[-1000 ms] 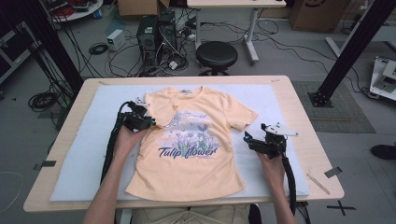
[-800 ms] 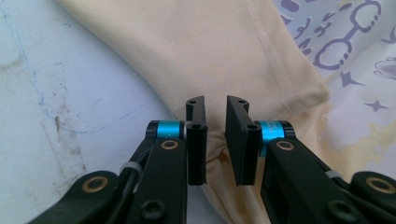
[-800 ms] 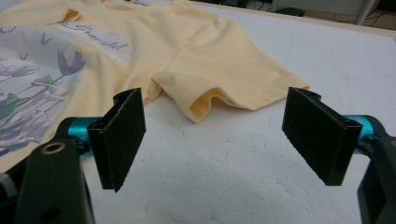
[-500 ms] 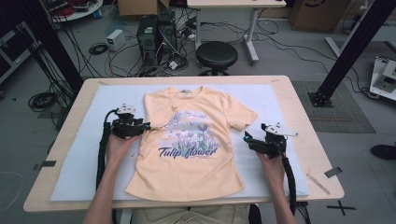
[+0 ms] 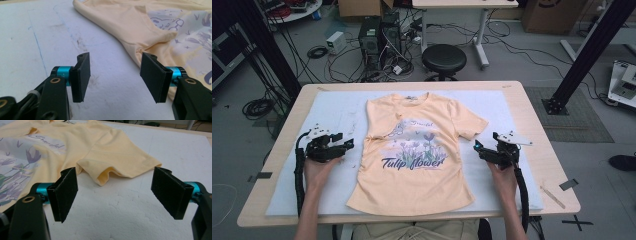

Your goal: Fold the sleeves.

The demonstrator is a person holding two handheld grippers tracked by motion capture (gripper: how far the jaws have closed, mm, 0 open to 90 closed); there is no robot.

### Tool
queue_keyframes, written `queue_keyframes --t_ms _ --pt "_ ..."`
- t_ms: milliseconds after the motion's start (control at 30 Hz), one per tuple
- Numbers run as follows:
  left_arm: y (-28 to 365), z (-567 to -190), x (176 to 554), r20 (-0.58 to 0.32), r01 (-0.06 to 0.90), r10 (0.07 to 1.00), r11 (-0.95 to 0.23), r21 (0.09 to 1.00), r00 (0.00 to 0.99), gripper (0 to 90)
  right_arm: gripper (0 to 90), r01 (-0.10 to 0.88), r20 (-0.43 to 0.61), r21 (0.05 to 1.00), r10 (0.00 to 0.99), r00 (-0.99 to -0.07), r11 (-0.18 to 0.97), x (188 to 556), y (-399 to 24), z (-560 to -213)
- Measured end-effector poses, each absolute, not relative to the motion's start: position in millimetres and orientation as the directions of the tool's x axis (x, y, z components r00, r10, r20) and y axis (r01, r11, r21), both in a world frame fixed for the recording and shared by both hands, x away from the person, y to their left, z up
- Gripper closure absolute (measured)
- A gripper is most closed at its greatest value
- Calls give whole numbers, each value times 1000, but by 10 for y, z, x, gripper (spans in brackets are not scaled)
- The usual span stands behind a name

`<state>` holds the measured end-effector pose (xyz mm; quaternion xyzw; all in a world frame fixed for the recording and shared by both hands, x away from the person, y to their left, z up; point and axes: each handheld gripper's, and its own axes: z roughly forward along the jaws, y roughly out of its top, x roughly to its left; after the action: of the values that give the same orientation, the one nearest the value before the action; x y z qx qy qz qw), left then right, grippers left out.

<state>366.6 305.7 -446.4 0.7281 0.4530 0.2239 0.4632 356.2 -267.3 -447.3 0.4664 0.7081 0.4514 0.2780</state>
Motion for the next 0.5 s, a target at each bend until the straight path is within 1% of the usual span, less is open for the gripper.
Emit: queue_keyframes --t_ms 233,300,367,400,433,500 --pt "3086 -4483 3629 -104 427 864 -135 894 492 412 222 413 24 896 909 -416 166 3568 -2669 -4469" --pt "3093 -4485 3620 -109 424 872 -120 897 477 412 247 422 36 892 907 -421 160 3576 -2671 -4467" --pt "3102 -4486 3628 -114 431 872 -118 895 476 412 248 431 45 889 905 -422 157 3590 -2679 -4464" --pt "3102 -4486 3627 -116 430 872 -116 895 476 412 255 451 60 879 903 -426 154 3614 -2690 -4459" --pt "3101 -4486 3626 -112 431 872 -121 894 477 412 265 474 59 866 909 -412 158 3676 -2716 -4417" --pt "3092 -4487 3625 -106 431 871 -128 893 479 412 279 481 52 863 919 -392 157 3754 -2771 -4321"
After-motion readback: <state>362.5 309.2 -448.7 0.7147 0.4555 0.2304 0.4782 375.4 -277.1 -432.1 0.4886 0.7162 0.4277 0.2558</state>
